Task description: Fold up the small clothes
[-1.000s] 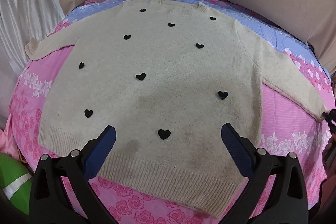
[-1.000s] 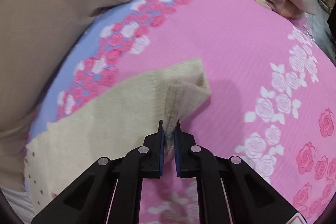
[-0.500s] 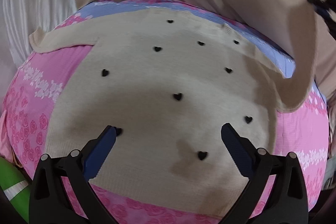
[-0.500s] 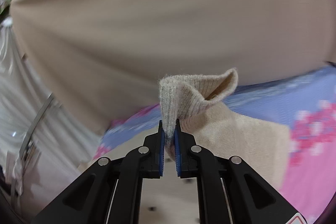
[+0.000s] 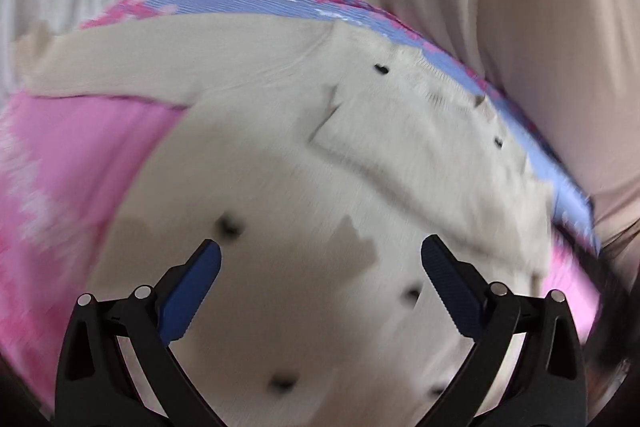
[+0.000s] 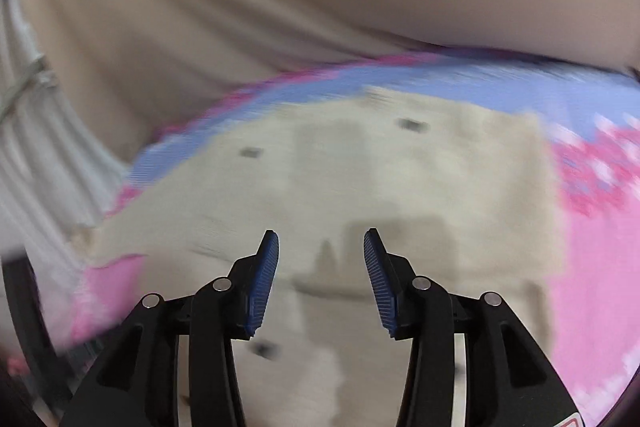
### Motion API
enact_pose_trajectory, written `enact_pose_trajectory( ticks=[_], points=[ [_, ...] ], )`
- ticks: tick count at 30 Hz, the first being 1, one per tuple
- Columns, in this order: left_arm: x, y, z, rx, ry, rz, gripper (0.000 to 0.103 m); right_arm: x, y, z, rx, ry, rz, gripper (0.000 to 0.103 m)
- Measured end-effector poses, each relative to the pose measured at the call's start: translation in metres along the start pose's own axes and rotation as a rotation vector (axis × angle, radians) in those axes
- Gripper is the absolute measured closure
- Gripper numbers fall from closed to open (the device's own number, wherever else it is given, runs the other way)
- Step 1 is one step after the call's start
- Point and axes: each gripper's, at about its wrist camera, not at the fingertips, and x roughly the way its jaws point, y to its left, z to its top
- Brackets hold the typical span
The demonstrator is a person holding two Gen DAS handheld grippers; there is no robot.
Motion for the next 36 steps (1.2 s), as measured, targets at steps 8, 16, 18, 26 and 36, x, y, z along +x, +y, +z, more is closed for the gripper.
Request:
enact_pose_trajectory(
  ticks=[8, 16, 18, 26, 36],
  points=[
    [0.089, -0.027, 0.056, -0.026, 0.04, 0.007, 0.078, 0.016, -0.099, -0.042, 0.142, 0.07, -0.216, 0.059],
    [0.059, -0.025, 0.107, 0.036, -0.113, -0.011, 0.094, 0.038, -0.105, -0.013, 0.236, -0.035, -0.146, 0.091],
    [0.063, -0.014, 0.111, 0.03, -0.12, 0.025, 0.094, 0.033, -0.106, -0.01, 0.254, -0.074, -0.13, 0.091],
    [0.11, 0.003, 0.091, 0.039, -0.021, 0.098, 0.093, 0.034, -0.122, -0.026, 0.273, -0.017, -0.123, 0.092],
    [0.105, 0.004, 0.079, 0.074, -0.043, 0.123, 0.09, 0.03, -0.072, 0.018, 0.081, -0.01, -0.073, 0.086]
  ],
)
